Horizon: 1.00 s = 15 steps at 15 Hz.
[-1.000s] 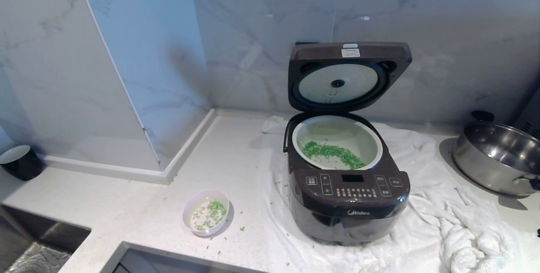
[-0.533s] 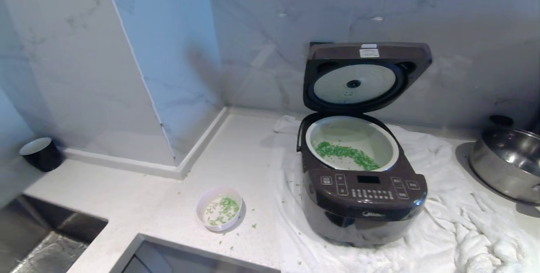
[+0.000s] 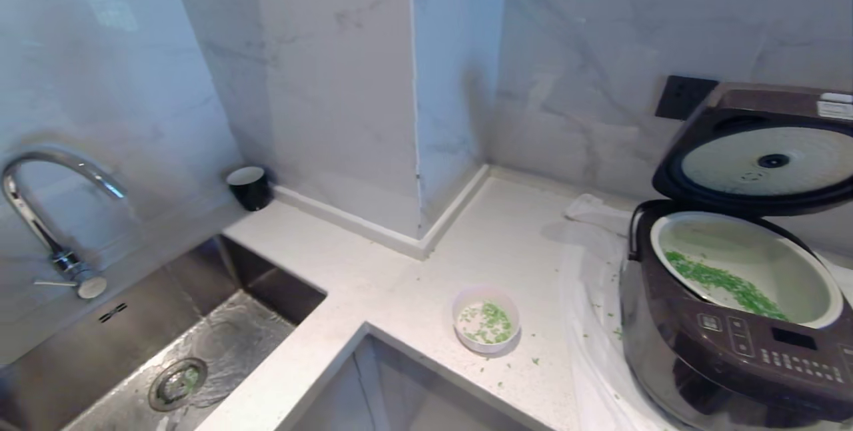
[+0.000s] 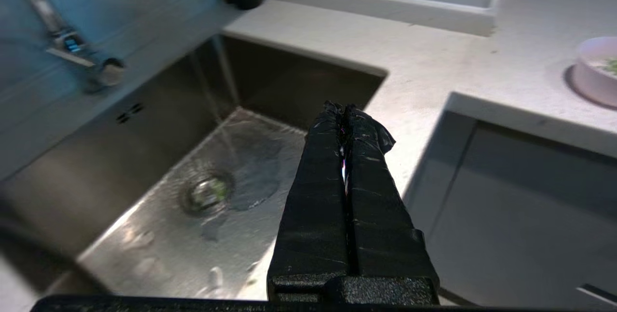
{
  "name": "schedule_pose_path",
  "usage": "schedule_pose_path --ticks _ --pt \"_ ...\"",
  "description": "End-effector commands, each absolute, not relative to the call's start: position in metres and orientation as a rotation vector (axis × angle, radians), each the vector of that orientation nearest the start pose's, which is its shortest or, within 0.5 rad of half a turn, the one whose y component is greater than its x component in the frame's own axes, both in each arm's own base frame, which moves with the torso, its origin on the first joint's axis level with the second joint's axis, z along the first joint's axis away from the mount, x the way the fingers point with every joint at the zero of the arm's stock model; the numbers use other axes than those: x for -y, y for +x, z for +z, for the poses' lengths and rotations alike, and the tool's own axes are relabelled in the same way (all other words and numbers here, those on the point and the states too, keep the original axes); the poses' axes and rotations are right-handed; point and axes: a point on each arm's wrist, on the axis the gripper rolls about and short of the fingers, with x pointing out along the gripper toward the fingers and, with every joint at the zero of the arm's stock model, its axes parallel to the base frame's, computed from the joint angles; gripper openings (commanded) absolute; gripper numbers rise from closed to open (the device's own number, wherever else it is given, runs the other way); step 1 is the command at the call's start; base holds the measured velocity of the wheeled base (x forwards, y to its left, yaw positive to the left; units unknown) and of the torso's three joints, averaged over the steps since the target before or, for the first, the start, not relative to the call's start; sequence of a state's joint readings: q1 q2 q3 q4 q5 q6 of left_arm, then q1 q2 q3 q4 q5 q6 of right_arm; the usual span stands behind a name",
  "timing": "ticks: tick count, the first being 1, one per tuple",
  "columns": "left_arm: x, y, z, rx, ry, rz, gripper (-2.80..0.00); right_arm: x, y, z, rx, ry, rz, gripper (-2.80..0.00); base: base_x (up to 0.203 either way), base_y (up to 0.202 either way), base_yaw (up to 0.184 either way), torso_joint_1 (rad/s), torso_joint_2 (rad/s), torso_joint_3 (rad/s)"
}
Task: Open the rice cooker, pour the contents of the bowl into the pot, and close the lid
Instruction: Turn off the tap
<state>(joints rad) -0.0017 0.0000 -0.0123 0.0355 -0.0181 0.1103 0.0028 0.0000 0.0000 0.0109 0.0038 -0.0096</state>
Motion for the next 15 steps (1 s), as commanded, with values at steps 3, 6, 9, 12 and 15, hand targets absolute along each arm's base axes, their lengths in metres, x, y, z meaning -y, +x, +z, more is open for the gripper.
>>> schedule_pose_path --ticks 3,6,9,12,15 --pt "0.0003 -0.0237 0.0753 -0.023 0.115 -0.023 -2.8 0.0 -0.0227 0.0744 -0.012 -0.009 0.008 -2.8 0.0 -0.002 0.066 -0.001 0.0 0.0" --pt "0.0003 -0.0236 0.075 -0.024 0.109 -0.023 -2.8 0.0 -0.0227 0.0744 -0.012 -0.009 0.008 -2.8 0.0 0.0 0.0 0.0 0.0 0.0" --pt "0.0004 -0.0235 0.0749 -0.025 0.107 -0.022 -2.8 0.0 -0.0227 0.0744 -0.012 -0.009 0.008 -2.8 0.0 0.0 0.0 0.0 0.0 0.0" --pt "0.0004 -0.0237 0.0753 -0.023 0.103 -0.023 -2.8 0.0 -0.0227 0.0745 -0.012 -0.009 0.008 -2.8 0.0 0.0 0.0 0.0 0.0 0.0" --pt "0.0004 -0.0237 0.0753 -0.023 0.103 -0.023 -2.8 0.0 -0.0227 0.0746 -0.011 -0.006 0.008 -2.8 0.105 0.0 0.001 -0.004 0.0 0.003"
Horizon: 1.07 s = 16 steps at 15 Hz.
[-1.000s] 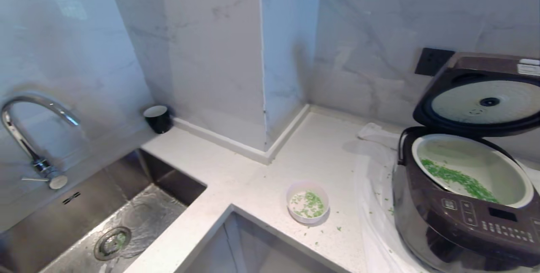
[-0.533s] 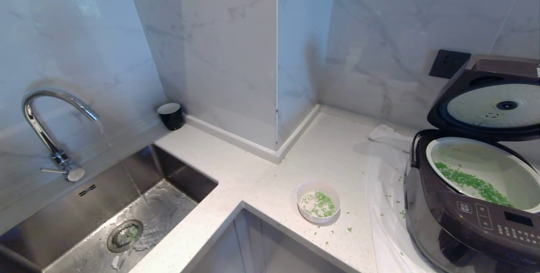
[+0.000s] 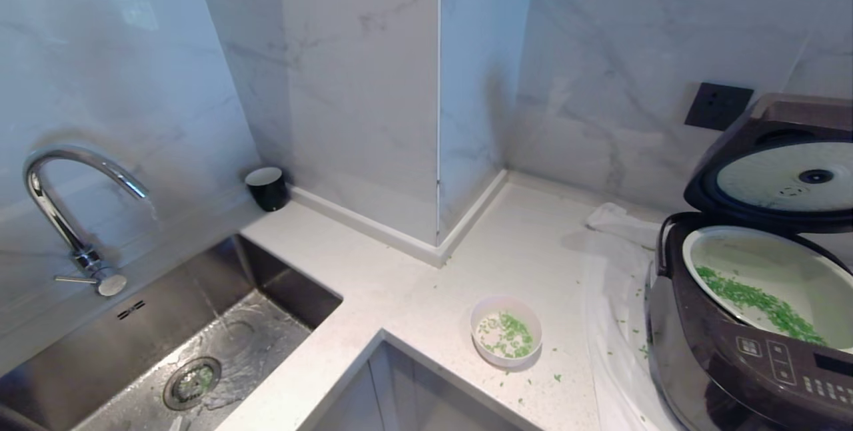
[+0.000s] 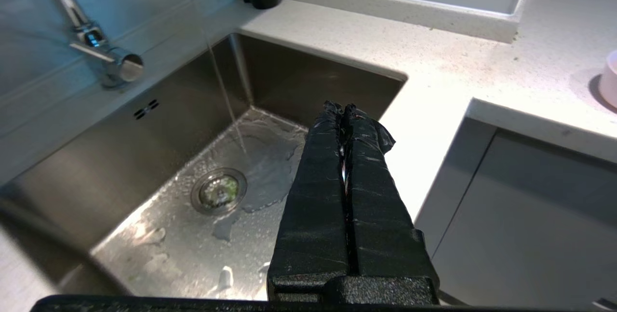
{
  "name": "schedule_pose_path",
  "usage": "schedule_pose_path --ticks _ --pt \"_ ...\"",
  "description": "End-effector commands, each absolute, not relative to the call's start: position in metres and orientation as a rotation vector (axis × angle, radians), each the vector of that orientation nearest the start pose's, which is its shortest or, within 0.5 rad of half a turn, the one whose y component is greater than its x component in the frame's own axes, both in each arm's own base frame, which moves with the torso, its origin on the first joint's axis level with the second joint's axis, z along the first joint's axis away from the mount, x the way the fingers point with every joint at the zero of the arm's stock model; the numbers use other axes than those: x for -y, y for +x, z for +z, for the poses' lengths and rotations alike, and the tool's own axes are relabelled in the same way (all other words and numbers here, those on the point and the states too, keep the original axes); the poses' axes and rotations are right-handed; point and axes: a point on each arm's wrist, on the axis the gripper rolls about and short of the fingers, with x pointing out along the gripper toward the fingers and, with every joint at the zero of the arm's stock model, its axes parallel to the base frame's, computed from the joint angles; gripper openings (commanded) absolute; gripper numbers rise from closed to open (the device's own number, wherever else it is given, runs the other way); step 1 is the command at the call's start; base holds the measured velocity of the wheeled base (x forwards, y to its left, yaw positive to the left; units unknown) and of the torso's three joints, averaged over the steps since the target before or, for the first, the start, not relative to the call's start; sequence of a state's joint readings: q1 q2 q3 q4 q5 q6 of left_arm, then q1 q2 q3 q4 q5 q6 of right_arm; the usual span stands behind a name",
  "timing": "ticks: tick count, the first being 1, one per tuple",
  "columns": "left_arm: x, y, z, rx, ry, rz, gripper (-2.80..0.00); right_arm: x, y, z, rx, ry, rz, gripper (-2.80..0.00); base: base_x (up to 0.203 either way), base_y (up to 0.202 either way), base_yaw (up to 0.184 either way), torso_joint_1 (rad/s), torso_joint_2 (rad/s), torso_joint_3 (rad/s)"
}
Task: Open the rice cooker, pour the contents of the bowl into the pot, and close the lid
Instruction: Turn off the tap
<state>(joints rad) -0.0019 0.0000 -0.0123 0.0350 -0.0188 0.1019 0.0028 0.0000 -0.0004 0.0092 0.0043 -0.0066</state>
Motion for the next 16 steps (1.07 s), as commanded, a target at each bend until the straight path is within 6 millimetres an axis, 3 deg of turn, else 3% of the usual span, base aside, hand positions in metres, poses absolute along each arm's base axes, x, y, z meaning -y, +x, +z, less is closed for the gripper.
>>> schedule_pose_path --ticks 1,3,9,11,13,16 --pt "0.0 -0.024 0.075 -0.024 0.101 -0.02 -2.8 0.0 -0.023 0.074 -0.012 -0.006 0.008 -2.8 0.192 0.0 0.001 0.017 0.0 0.007" --pt "0.0 -0.024 0.075 -0.023 0.104 -0.024 -2.8 0.0 -0.023 0.075 -0.011 -0.006 0.006 -2.8 0.157 0.0 0.0 0.014 0.01 -0.002" --pt "0.0 -0.026 0.077 -0.047 0.099 -0.007 -2.8 0.0 -0.023 0.075 -0.01 -0.009 0.008 -2.8 0.0 0.0 0.0 0.0 0.0 0.0" --pt "0.0 -0.028 0.109 -0.029 0.078 0.008 -2.8 0.0 -0.023 0.075 -0.009 -0.009 0.008 -2.8 0.0 0.0 0.0 0.0 0.0 0.0" --pt "-0.001 -0.01 0.14 -0.136 0.028 0.056 -2.8 0.0 -0.023 0.075 -0.009 -0.009 0.008 -2.8 0.0 0.0 0.0 0.0 0.0 0.0" --pt "-0.006 0.059 0.161 -0.458 -0.018 0.197 -2.8 0.0 -0.023 0.075 -0.009 -0.009 0.006 -2.8 0.0 0.0 0.0 0.0 0.0 0.0"
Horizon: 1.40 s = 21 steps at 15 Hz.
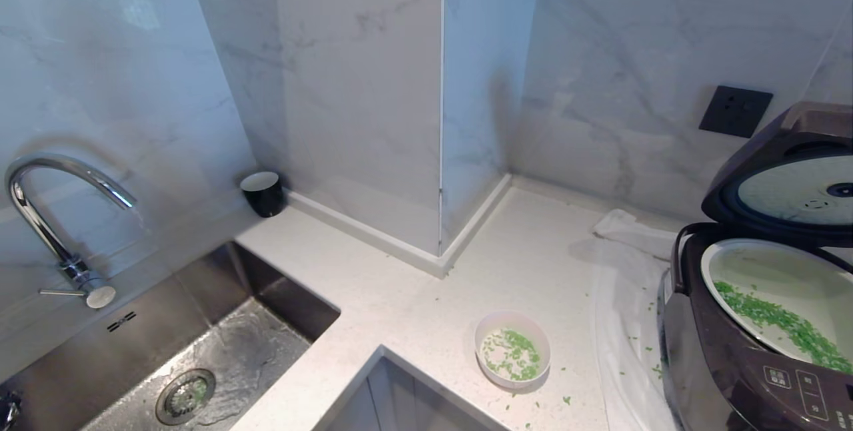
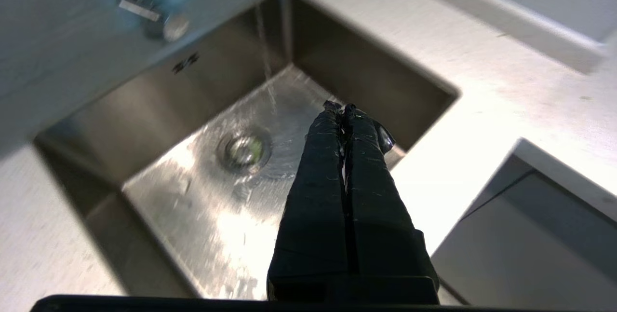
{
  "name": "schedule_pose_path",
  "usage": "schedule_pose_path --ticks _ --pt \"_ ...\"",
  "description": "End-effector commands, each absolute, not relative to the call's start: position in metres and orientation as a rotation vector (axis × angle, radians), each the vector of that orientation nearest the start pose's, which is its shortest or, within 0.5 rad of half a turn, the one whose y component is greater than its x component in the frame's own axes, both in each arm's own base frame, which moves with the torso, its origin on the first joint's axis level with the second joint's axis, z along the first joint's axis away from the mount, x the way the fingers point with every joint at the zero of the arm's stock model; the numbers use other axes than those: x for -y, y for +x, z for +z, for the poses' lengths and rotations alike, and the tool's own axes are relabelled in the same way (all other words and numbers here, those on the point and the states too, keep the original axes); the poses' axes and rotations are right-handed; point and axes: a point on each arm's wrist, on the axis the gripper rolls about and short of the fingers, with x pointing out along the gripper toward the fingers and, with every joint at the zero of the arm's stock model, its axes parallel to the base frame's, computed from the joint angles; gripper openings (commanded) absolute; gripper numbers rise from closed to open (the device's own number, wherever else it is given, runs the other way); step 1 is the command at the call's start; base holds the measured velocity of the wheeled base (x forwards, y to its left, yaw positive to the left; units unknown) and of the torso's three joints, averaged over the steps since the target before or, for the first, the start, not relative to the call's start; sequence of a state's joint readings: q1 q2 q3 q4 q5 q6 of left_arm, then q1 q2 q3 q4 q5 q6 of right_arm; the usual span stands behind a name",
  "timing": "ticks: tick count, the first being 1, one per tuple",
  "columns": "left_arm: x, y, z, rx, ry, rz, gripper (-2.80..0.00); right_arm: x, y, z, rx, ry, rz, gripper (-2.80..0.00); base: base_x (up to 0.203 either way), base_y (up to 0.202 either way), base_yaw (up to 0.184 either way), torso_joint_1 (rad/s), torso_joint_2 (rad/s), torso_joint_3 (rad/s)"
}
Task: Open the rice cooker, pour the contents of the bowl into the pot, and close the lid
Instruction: Turn off the tap
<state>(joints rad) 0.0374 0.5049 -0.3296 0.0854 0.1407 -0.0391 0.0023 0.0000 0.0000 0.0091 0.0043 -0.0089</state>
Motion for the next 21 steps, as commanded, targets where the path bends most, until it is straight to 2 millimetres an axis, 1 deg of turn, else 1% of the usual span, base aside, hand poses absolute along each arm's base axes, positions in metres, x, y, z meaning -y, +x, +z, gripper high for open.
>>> schedule_pose_path --ticks 1,3,4,6,7,8,9,10,11,12,13,14,15,18,21 --pt "-0.009 0.084 0.162 -0.543 -0.04 0.248 -2.8 0.0 -0.023 0.075 -0.009 -0.009 0.008 -2.8 0.0 0.0 0.0 0.0 0.0 0.0" --pt "-0.02 0.134 0.152 -0.705 -0.083 0.365 -2.8 0.0 -0.023 0.075 -0.009 -0.009 0.008 -2.8 0.0 0.0 0.0 0.0 0.0 0.0" --pt "-0.026 0.153 0.144 -0.762 -0.111 0.423 -2.8 0.0 -0.023 0.075 -0.009 -0.009 0.008 -2.8 0.0 0.0 0.0 0.0 0.0 0.0" --pt "-0.048 0.188 0.121 -0.869 -0.182 0.585 -2.8 0.0 -0.023 0.075 -0.009 -0.009 0.008 -2.8 0.0 0.0 0.0 0.0 0.0 0.0" --pt "-0.06 0.201 0.112 -0.897 -0.216 0.664 -2.8 0.0 -0.023 0.075 -0.009 -0.009 0.007 -2.8 0.0 0.0 0.0 0.0 0.0 0.0" --pt "-0.077 0.213 0.107 -0.893 -0.256 0.748 -2.8 0.0 -0.023 0.075 -0.009 -0.009 0.008 -2.8 0.0 0.0 0.0 0.0 0.0 0.0" --pt "-0.097 0.222 0.109 -0.844 -0.295 0.828 -2.8 0.0 -0.023 0.075 -0.009 -0.009 0.008 -2.8 0.0 0.0 0.0 0.0 0.0 0.0" --pt "-0.112 0.229 0.112 -0.792 -0.313 0.875 -2.8 0.0 -0.023 0.075 -0.009 -0.009 0.008 -2.8 0.0 0.0 0.0 0.0 0.0 0.0" --pt "-0.122 0.234 0.116 -0.74 -0.316 0.901 -2.8 0.0 -0.023 0.075 -0.009 -0.009 0.006 -2.8 0.0 0.0 0.0 0.0 0.0 0.0" --pt "-0.125 0.237 0.116 -0.734 -0.315 0.903 -2.8 0.0 -0.023 0.075 -0.009 -0.009 0.008 -2.8 0.0 0.0 0.0 0.0 0.0 0.0" --pt "-0.127 0.242 0.113 -0.743 -0.315 0.904 0.0 0.0 -0.023 0.075 -0.009 -0.009 0.008 -2.8 0.0 0.0 0.0 0.0 0.0 0.0" --pt "-0.128 0.247 0.111 -0.742 -0.315 0.899 0.0 0.0 -0.023 0.075 -0.009 -0.009 0.006 -2.8 0.0 0.0 0.0 0.0 0.0 0.0" --pt "-0.126 0.254 0.113 -0.72 -0.317 0.885 0.0 0.0 -0.023 0.075 -0.009 -0.009 0.006 -2.8 0.0 0.0 0.0 0.0 0.0 0.0" --pt "-0.131 0.275 0.109 -0.645 -0.316 0.863 0.0 0.0 -0.023 0.075 -0.009 -0.009 0.007 -2.8 0.0 0.0 0.0 0.0 0.0 0.0" --pt "-0.142 0.293 0.1 -0.599 -0.327 0.877 0.0 0.0 -0.023 0.075 -0.009 -0.009 0.008 -2.8 0.0 0.0 0.0 0.0 0.0 0.0"
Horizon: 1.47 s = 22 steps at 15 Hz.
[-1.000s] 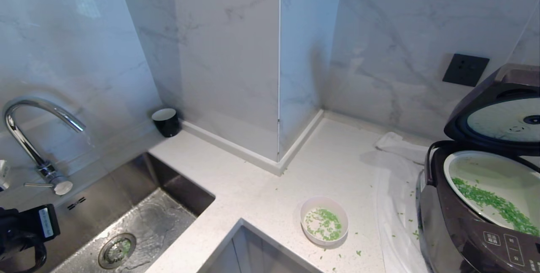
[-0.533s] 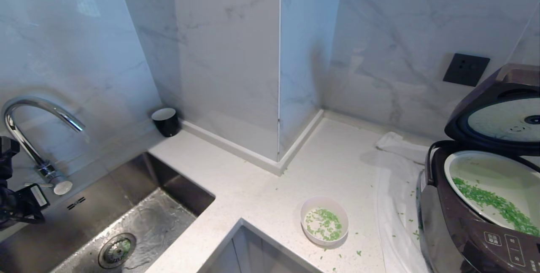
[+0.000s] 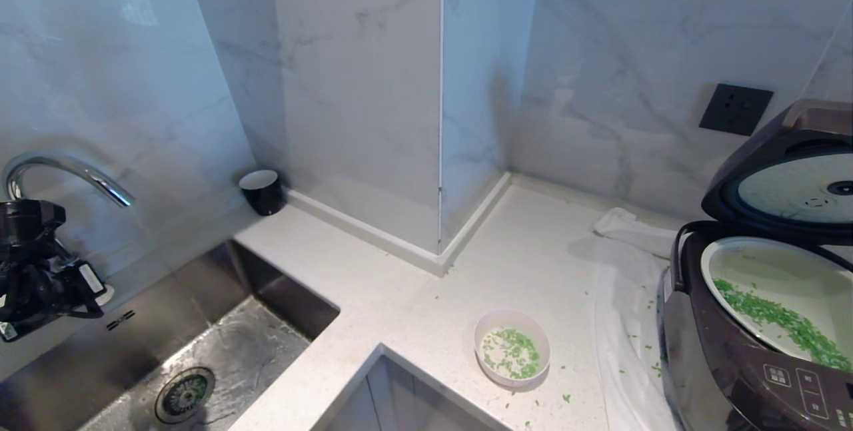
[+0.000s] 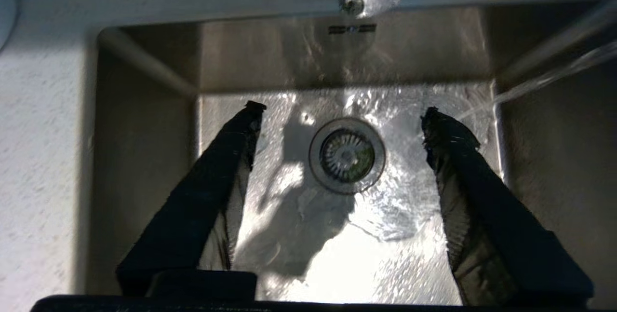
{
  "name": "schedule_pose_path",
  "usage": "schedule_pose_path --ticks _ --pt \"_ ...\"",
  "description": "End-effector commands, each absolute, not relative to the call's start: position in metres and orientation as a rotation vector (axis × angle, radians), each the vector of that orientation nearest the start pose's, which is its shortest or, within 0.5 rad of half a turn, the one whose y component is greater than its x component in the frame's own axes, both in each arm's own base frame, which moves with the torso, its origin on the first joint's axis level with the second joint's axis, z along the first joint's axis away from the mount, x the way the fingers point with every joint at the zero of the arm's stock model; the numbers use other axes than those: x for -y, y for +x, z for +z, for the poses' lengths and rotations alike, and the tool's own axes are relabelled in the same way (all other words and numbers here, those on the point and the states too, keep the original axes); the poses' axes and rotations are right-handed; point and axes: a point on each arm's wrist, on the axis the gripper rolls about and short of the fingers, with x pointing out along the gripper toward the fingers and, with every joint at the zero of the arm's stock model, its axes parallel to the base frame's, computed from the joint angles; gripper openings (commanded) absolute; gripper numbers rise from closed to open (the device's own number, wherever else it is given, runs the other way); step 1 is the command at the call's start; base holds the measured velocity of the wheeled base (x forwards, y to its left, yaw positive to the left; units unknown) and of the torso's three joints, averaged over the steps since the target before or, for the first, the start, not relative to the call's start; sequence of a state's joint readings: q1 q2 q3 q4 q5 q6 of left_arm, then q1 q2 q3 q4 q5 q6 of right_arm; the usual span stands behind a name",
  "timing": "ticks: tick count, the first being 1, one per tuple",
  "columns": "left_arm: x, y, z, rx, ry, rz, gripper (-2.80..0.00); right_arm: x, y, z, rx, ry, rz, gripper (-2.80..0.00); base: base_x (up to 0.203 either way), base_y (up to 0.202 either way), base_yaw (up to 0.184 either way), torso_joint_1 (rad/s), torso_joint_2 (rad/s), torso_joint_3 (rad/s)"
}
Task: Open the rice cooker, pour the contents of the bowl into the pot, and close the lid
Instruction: Turn off the tap
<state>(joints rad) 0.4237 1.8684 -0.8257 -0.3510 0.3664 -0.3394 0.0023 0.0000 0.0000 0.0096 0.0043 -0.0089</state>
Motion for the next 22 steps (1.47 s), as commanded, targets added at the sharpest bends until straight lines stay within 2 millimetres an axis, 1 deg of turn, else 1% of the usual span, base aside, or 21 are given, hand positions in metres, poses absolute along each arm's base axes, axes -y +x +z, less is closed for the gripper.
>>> schedule_pose_path --ticks 1,2,3,4,6,8,11,15,16,18,22 --pt "-0.149 0.297 0.093 -0.58 -0.358 0.902 0.0 0.0 -0.023 0.075 -0.009 -0.009 0.007 -2.8 0.0 0.0 0.0 0.0 0.0 0.0" --pt "-0.16 0.298 0.091 -0.535 -0.387 0.932 0.0 0.0 -0.023 0.075 -0.009 -0.009 0.007 -2.8 0.0 0.0 0.0 0.0 0.0 0.0" --pt "-0.171 0.298 0.096 -0.479 -0.404 0.952 0.0 0.0 -0.023 0.075 -0.009 -0.009 0.008 -2.8 0.0 0.0 0.0 0.0 0.0 0.0" --pt "-0.174 0.301 0.093 -0.472 -0.409 0.954 0.0 0.0 -0.023 0.075 -0.009 -0.009 0.007 -2.8 0.0 0.0 0.0 0.0 0.0 0.0" --pt "-0.18 0.311 0.079 -0.487 -0.412 0.963 0.0 0.0 -0.023 0.075 -0.009 -0.009 0.006 -2.8 0.0 0.0 0.0 0.0 0.0 0.0" --pt "-0.184 0.319 0.08 -0.455 -0.423 0.956 0.0 0.0 -0.023 0.075 -0.009 -0.009 0.008 -2.8 0.0 0.0 0.0 0.0 0.0 0.0" --pt "-0.192 0.331 0.069 -0.458 -0.428 0.966 0.0 0.0 -0.023 0.075 -0.009 -0.009 0.007 -2.8 0.0 0.0 0.0 0.0 0.0 0.0" --pt "-0.221 0.349 0.063 -0.409 -0.437 1.005 0.0 0.0 -0.023 0.075 -0.009 -0.009 0.008 -2.8 0.0 0.0 0.0 0.0 0.0 0.0" --pt "-0.225 0.351 0.063 -0.4 -0.438 1.011 -2.8 0.0 -0.023 0.075 -0.008 -0.009 0.008 -2.8 0.0 0.0 0.0 0.0 0.0 0.0" --pt "-0.229 0.352 0.064 -0.394 -0.438 1.014 -2.8 0.0 -0.023 0.075 -0.009 -0.009 0.007 -2.8 0.0 0.0 0.0 0.0 0.0 0.0" --pt "-0.234 0.353 0.054 -0.406 -0.441 1.028 -2.8 0.0 -0.023 0.075 -0.009 -0.009 0.008 -2.8 0.0 0.0 0.0 0.0 0.0 0.0"
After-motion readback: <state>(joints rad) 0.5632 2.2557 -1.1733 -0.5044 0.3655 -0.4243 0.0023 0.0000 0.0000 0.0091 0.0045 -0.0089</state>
